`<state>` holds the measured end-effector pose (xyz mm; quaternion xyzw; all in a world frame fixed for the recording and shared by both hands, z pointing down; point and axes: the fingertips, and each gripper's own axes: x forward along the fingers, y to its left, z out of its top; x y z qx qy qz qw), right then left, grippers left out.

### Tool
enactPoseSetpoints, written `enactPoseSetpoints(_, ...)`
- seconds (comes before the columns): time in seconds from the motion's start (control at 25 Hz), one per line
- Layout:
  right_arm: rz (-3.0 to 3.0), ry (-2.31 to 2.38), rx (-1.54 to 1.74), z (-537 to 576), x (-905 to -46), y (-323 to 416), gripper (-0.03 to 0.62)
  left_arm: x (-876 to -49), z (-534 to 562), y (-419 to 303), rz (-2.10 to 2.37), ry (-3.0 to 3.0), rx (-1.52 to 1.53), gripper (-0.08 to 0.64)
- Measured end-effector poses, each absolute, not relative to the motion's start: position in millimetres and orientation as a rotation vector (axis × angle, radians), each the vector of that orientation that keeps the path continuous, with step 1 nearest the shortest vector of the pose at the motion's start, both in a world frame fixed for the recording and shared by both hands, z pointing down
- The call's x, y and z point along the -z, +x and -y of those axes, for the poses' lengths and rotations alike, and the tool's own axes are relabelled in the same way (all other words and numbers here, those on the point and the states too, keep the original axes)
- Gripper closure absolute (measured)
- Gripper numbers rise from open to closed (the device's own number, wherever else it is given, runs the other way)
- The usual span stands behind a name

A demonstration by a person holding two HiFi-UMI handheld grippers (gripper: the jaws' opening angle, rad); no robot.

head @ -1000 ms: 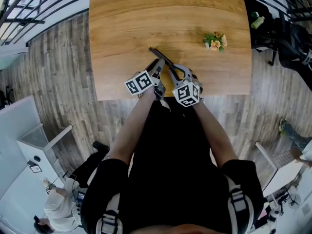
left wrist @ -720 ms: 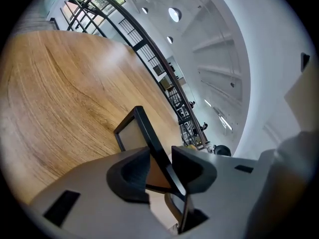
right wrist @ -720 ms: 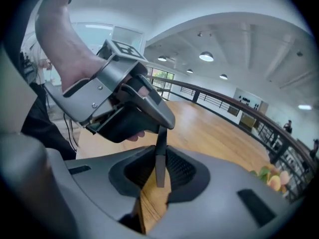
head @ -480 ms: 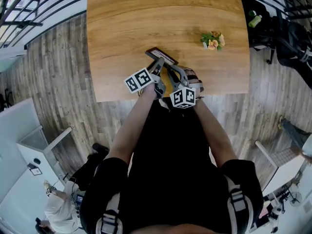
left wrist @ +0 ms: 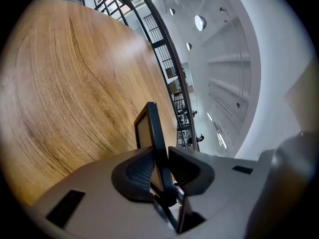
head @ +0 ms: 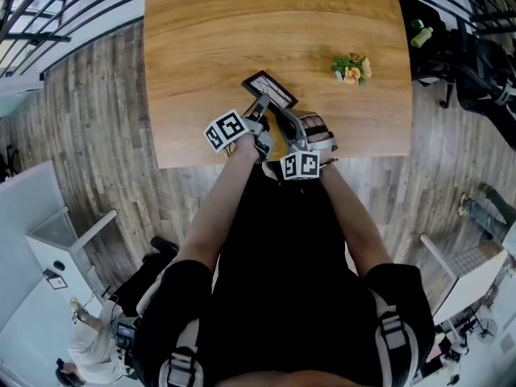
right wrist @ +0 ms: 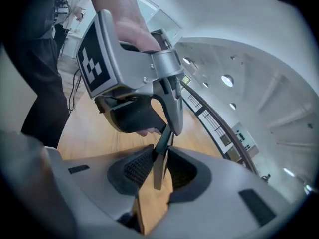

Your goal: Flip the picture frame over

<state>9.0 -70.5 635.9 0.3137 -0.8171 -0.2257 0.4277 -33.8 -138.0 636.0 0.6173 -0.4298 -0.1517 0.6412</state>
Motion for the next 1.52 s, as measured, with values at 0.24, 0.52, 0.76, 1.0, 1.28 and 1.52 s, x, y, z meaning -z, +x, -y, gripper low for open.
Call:
enactPoseSetpoints(0.24,2.132,0.828,0.468,66.7,-630.0,6.2,0.476,-619.4,143.4,-27.9,0.926,1.516,0.366,0.468)
enactPoseSetpoints(0.52,2.378,0.810,0.024,61.6,-630.4,11.0,0.423,-615.5,144.8,-41.1,0.914,1.572,0.374,0.468)
enactPoseSetpoints(0.76,2.494,0.920,-0.384,74.8,-628.2,31.6,0.433,-614.5,135.0,-49.9,0.871,1.665,0.302,0.468)
enactPoseSetpoints(1.0,2.508,0.928,-0.772,85.8,-645.6,49.3,0.439,-612.9,119.6,-48.5,0.778,1.691,0.299,0.468)
enactPoseSetpoints(1.28,2.527,0.812,-1.222,80.9,-658.7,51.0,0.422,-594.7,101.6,-38.2,0.617,1.766,0.339,0.468)
enactPoseSetpoints(1.52,2.577,0.680,-1.578,76.5,-647.1,47.9,0.409,-577.2,92.4,-32.6,0.471,1.796,0.397,0.468)
